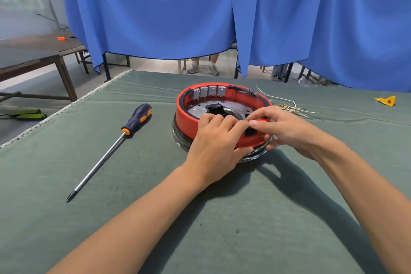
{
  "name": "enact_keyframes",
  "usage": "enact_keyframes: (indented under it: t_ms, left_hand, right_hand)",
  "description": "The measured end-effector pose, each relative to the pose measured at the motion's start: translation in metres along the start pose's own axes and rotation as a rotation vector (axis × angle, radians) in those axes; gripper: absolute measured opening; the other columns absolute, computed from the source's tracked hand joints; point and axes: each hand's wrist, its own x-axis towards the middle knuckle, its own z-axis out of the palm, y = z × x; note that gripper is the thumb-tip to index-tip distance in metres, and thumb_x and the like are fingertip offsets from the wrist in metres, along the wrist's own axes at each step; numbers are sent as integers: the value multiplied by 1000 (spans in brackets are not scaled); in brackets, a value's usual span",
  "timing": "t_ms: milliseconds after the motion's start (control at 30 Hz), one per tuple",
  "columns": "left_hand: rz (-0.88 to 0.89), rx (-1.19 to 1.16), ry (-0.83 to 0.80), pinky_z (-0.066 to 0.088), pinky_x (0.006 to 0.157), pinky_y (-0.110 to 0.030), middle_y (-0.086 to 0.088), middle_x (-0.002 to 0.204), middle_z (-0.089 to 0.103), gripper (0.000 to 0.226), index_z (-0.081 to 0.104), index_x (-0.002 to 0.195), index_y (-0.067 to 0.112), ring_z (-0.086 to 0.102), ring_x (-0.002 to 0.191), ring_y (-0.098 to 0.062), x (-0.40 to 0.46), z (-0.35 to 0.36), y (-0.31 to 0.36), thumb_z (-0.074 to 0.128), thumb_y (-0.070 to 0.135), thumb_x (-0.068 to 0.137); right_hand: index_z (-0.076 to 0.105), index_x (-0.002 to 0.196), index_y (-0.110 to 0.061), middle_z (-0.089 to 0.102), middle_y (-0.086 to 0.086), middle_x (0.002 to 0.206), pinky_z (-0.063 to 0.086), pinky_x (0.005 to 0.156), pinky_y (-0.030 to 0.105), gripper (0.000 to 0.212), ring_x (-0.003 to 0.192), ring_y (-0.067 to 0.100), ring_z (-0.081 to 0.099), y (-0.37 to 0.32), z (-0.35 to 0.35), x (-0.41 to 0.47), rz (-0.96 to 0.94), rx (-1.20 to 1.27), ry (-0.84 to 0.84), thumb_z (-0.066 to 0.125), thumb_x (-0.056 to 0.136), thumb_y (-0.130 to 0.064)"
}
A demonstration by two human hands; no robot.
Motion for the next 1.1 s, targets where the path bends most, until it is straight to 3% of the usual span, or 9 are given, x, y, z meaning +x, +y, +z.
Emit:
enact_keyframes:
  t_ms: [167, 333, 400, 500, 633, 733, 800, 967, 1100]
  left_hand:
    - [-26, -44, 6, 34, 85, -37, 0, 98, 65, 43, 64, 111, 15, 59, 89, -26, 0, -2, 3, 68, 41, 77]
    - [-191, -344, 124, 34, 82, -28, 13, 92, 66, 42, 64, 107, 16, 55, 82, -5, 4, -9, 1, 63, 46, 79]
    - [-315, -503, 195, 34, 79, -26, 18, 79, 64, 37, 67, 96, 18, 53, 74, 0, 5, -15, -6, 51, 49, 82]
    - [-389, -576, 255, 35, 70, -22, 15, 56, 59, 47, 66, 65, 11, 55, 61, 1, 1, -22, -25, 44, 47, 84]
    - [-362, -493, 224, 35, 59, -21, 12, 46, 51, 34, 61, 56, 8, 52, 53, -7, -6, -31, -38, 54, 27, 84]
    - [-389, -263, 164, 35, 60, -27, 2, 54, 60, 28, 63, 61, 9, 55, 58, -24, -3, -33, -27, 54, 23, 82]
    - [-366, -209, 186, 34, 64, -24, 4, 58, 64, 18, 65, 66, 13, 56, 57, -22, 1, -36, -11, 57, 21, 80]
    - [-251, -260, 74, 41, 69, -30, 6, 74, 70, 21, 67, 80, 19, 63, 71, -16, 4, -36, 25, 50, 30, 86]
    - [-248, -188, 82, 36, 50, -28, -2, 51, 61, 53, 58, 55, 13, 58, 53, -21, 1, -38, 19, 34, 45, 90]
  right_hand:
    - [63, 90, -20, 50, -4, 98, 51, 64, 31, 5, 73, 11, 52, 12, 8, 0, -69, 7, 119, 59, 92, -22]
    - [59, 112, -28, 51, -12, 121, 40, 97, 30, 30, 106, -3, 47, 37, 19, -1, -265, -183, 349, 54, 90, -48]
    - [54, 122, -32, 50, -16, 124, 43, 96, 37, 41, 101, 0, 49, 41, 14, -2, -246, -146, 449, 49, 90, -57]
    - [53, 120, -33, 49, -15, 120, 49, 87, 49, 32, 89, 16, 56, 47, 4, -2, -182, -125, 620, 55, 91, -46]
    - [55, 114, -31, 58, -7, 116, 51, 85, 49, 27, 88, 26, 60, 52, 7, 1, -61, -22, 611, 59, 90, -41]
    - [61, 108, -19, 65, -8, 69, 49, 51, 22, 22, 51, 9, 56, 55, 9, 8, 27, 114, 566, 58, 91, -33]
    - [63, 101, -16, 51, -10, 41, 37, 37, 18, 17, 33, 8, 46, 56, 8, 12, 76, 133, 543, 57, 91, -29]
    - [62, 81, -20, 60, 0, 64, 53, 61, 37, 12, 57, 27, 58, 46, 11, 9, 96, 20, 572, 56, 86, -30]
    - [61, 68, -19, 66, 0, 69, 56, 71, 46, 41, 70, 29, 65, 44, 7, 2, 138, -140, 648, 51, 74, -58]
